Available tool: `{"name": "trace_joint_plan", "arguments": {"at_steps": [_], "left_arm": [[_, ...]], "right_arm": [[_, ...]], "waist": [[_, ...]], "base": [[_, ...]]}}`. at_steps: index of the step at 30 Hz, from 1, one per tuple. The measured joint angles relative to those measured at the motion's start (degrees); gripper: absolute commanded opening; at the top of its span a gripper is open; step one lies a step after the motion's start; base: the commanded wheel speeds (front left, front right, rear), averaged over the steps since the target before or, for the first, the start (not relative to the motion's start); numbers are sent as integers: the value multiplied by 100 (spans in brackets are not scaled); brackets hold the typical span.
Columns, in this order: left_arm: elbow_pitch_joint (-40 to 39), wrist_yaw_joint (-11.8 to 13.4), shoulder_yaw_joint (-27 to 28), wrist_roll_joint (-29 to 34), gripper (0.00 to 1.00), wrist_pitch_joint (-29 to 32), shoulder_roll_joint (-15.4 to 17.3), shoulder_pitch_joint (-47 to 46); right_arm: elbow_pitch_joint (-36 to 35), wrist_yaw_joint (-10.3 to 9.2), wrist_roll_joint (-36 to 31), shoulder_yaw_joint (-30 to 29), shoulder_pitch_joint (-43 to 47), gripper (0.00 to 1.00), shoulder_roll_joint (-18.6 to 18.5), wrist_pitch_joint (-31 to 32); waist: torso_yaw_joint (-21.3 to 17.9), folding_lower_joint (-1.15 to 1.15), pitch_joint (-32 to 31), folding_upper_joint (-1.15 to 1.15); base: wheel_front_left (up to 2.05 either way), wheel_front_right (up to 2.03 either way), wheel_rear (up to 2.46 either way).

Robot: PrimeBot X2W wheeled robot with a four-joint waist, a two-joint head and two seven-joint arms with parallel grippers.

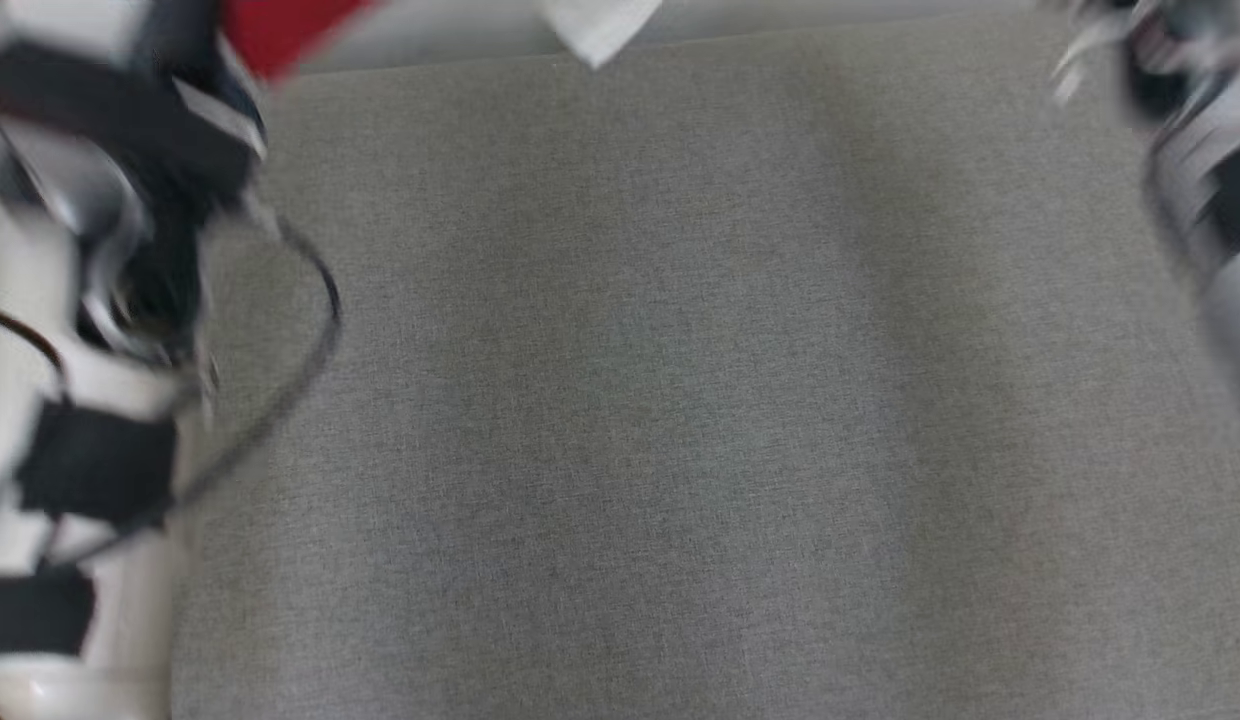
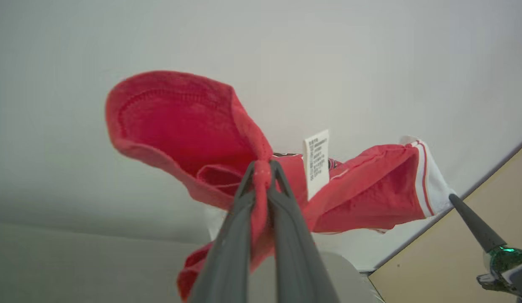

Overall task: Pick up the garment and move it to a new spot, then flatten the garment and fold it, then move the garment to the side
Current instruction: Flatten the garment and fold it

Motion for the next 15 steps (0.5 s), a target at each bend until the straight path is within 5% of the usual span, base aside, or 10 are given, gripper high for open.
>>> {"name": "trace_joint_plan", "arguments": {"at_steps": [9, 15], "left_arm": [[392, -44, -1206, 766, 0, -216, 76, 2480], [342, -46, -1504, 1093, 0, -703, 254, 3349]], "right_arm": [[-31, 52, 121, 361, 3022, 0, 100, -539], [-446, 53, 243, 813, 4392, 0, -77, -586]], "waist": [[-8, -1, -292, 0], [-11, -2, -519, -1]], "base": [[0, 0, 0], [0, 0, 0]]}}
